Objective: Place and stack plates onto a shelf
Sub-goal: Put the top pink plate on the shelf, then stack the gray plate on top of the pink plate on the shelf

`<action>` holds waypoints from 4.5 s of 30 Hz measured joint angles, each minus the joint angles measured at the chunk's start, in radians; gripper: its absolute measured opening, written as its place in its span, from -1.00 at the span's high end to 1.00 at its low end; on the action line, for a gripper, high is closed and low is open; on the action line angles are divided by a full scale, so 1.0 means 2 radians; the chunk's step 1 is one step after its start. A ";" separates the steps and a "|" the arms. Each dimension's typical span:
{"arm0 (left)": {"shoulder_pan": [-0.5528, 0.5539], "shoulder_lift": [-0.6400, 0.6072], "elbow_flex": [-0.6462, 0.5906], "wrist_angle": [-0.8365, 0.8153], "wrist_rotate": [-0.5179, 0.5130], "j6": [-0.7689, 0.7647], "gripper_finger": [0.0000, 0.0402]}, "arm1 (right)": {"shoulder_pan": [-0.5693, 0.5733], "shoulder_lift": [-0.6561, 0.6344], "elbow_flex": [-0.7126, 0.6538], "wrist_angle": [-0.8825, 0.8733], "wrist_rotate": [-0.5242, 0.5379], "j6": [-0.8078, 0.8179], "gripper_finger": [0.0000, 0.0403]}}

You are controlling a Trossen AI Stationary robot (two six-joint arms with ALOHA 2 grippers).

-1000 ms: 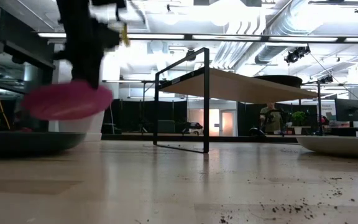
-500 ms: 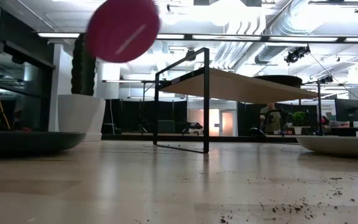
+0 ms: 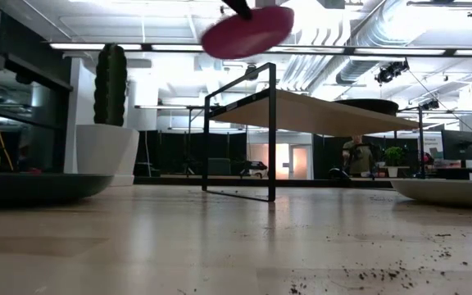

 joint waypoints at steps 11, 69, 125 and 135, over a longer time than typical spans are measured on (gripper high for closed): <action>-0.006 0.074 0.002 0.047 0.043 0.056 1.00 | 0.000 0.000 0.000 -0.001 0.000 -0.002 -0.24; 0.020 0.079 0.001 0.039 0.107 -0.057 0.32 | 0.000 0.000 0.000 -0.013 -0.002 0.007 -0.24; -0.120 -0.443 -0.620 0.658 -0.026 -0.260 0.19 | 0.065 0.018 0.000 -0.311 -0.041 0.208 -0.24; -0.120 -0.442 -0.620 0.658 -0.026 -0.261 0.19 | 0.159 0.115 0.000 -0.478 -0.012 0.415 -0.24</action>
